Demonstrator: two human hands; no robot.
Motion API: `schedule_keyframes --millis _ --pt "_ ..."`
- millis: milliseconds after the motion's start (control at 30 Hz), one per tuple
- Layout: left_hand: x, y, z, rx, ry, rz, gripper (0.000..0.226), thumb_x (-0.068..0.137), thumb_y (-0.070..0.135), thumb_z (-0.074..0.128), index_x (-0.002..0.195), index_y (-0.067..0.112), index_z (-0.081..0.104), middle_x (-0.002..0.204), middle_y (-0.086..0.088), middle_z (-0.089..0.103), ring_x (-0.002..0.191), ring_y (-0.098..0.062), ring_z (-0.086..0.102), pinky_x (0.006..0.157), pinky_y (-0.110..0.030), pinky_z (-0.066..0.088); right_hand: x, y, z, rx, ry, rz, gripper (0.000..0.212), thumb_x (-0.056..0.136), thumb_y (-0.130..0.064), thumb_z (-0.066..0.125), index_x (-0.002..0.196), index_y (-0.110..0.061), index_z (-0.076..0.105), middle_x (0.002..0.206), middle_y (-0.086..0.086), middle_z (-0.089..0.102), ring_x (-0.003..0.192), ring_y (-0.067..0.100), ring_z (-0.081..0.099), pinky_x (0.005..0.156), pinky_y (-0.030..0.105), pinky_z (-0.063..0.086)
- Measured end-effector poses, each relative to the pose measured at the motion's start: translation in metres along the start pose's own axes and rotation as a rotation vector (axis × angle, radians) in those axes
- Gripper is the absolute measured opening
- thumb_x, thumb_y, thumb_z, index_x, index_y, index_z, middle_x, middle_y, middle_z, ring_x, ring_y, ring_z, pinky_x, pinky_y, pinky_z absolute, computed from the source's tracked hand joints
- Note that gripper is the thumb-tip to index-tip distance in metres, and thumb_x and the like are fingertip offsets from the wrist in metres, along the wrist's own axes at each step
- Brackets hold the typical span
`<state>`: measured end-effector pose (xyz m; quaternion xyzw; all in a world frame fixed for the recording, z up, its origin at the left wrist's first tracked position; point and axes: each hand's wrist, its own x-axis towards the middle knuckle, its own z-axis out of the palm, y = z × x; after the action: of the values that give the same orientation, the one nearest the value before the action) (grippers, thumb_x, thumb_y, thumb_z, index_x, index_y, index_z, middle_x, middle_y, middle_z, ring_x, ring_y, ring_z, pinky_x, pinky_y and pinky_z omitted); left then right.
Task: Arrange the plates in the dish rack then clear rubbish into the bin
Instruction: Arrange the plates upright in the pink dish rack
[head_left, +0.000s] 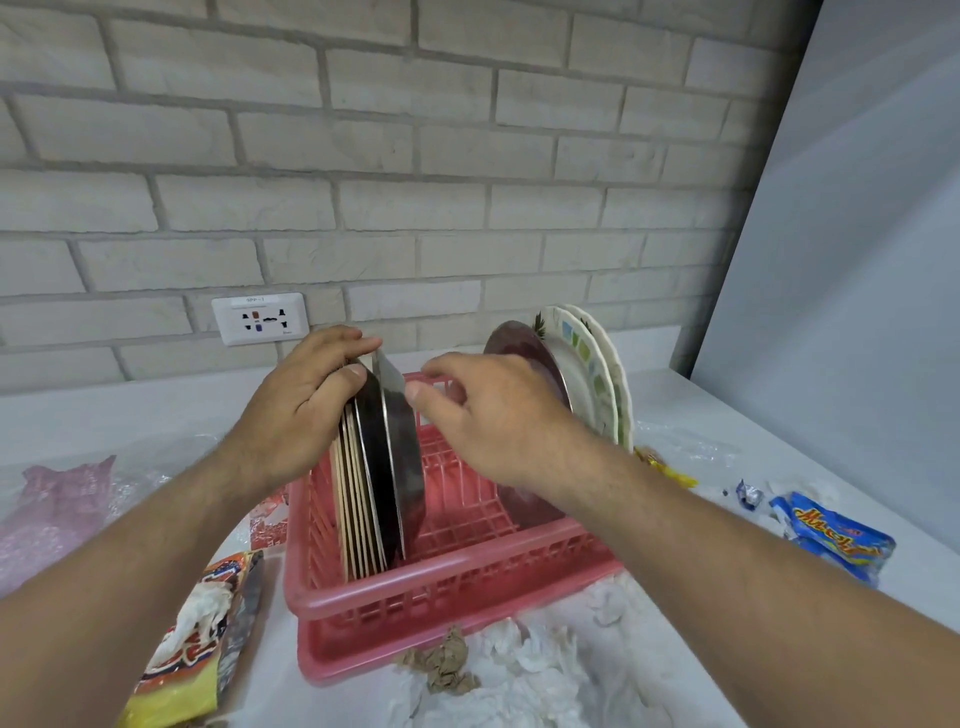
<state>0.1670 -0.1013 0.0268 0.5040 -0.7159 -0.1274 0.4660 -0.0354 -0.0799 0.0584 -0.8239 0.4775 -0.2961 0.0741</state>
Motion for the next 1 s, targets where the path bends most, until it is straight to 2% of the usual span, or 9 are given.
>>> schedule_keyframes --millis 167,267,333,400,567,633,733,833,1000 --pt "0.008 0.004 -0.005 -0.059 -0.135 -0.031 0.041 0.083 0.031 0.034 0.115 0.046 0.056 0.125 0.013 0.042 0.115 0.013 0.038 0.087 0.002 0.026 0.001 -0.012 0.017 0.171 -0.097 0.097 0.056 0.093 -0.056 0.044 0.139 -0.024 0.044 0.120 0.001 0.062 0.109 0.019 0.057 0.082 0.029 0.046" --pt "0.010 0.002 -0.008 0.006 -0.182 -0.012 0.048 0.084 0.033 0.032 0.126 0.044 0.052 0.127 0.017 0.042 0.116 0.017 0.036 0.088 0.003 0.024 0.002 -0.023 0.017 0.076 -0.084 0.107 0.034 0.094 -0.041 0.043 0.119 -0.021 0.054 0.087 -0.003 0.061 0.079 0.017 0.058 0.064 0.030 0.050" --pt "0.009 0.000 -0.007 0.050 -0.169 0.006 0.052 0.085 0.034 0.031 0.134 0.037 0.048 0.133 0.018 0.040 0.116 0.020 0.033 0.090 0.004 0.020 0.005 -0.031 0.020 -0.018 -0.066 0.106 0.017 0.092 -0.032 0.043 0.100 -0.017 0.047 0.074 -0.001 0.051 0.065 0.017 0.048 0.054 0.033 0.043" --pt "0.007 0.000 -0.004 0.078 -0.121 0.022 0.052 0.085 0.033 0.031 0.134 0.028 0.048 0.135 0.016 0.040 0.118 0.017 0.033 0.092 0.004 0.017 0.009 -0.040 0.024 -0.065 -0.071 0.132 0.012 0.090 -0.023 0.046 0.096 -0.016 0.040 0.070 0.000 0.041 0.061 0.019 0.039 0.049 0.032 0.033" --pt "0.000 -0.003 -0.001 0.059 -0.085 -0.010 0.056 0.087 0.038 0.029 0.140 0.027 0.042 0.142 0.020 0.033 0.129 0.015 0.022 0.099 0.002 0.011 0.012 -0.047 0.030 -0.060 -0.158 0.258 0.043 0.087 -0.010 0.056 0.126 -0.011 0.039 0.074 -0.001 0.036 0.067 0.020 0.041 0.044 0.027 0.027" --pt "-0.003 -0.003 -0.001 0.039 -0.095 -0.028 0.058 0.088 0.040 0.027 0.143 0.028 0.037 0.148 0.019 0.029 0.134 0.014 0.017 0.104 -0.004 0.009 0.012 -0.050 0.034 -0.053 -0.172 0.271 0.041 0.087 -0.007 0.055 0.125 -0.009 0.038 0.074 0.000 0.035 0.073 0.022 0.045 0.045 0.027 0.029" --pt "-0.004 -0.001 0.000 0.045 -0.093 -0.030 0.059 0.089 0.041 0.025 0.145 0.026 0.035 0.151 0.015 0.027 0.133 0.015 0.015 0.101 0.001 0.007 0.016 -0.054 0.032 -0.067 -0.158 0.256 0.036 0.086 -0.004 0.052 0.120 -0.008 0.040 0.073 0.001 0.039 0.073 0.024 0.052 0.047 0.029 0.035" --pt "-0.004 0.000 0.000 0.077 -0.095 -0.015 0.060 0.089 0.040 0.024 0.146 0.023 0.034 0.153 0.012 0.028 0.132 0.014 0.016 0.102 0.000 0.006 0.025 -0.052 0.010 -0.094 -0.086 0.239 0.036 0.088 -0.007 0.052 0.121 -0.009 0.040 0.073 0.001 0.037 0.062 0.018 0.042 0.049 0.029 0.036" --pt "-0.005 0.000 -0.001 0.087 -0.109 -0.038 0.061 0.089 0.043 0.023 0.147 0.027 0.030 0.154 0.016 0.024 0.134 0.014 0.012 0.106 -0.008 0.007 0.045 -0.035 -0.043 -0.224 0.051 0.239 0.034 0.091 -0.011 0.054 0.122 -0.007 0.042 0.076 0.003 0.041 0.065 0.021 0.047 0.045 0.029 0.033"
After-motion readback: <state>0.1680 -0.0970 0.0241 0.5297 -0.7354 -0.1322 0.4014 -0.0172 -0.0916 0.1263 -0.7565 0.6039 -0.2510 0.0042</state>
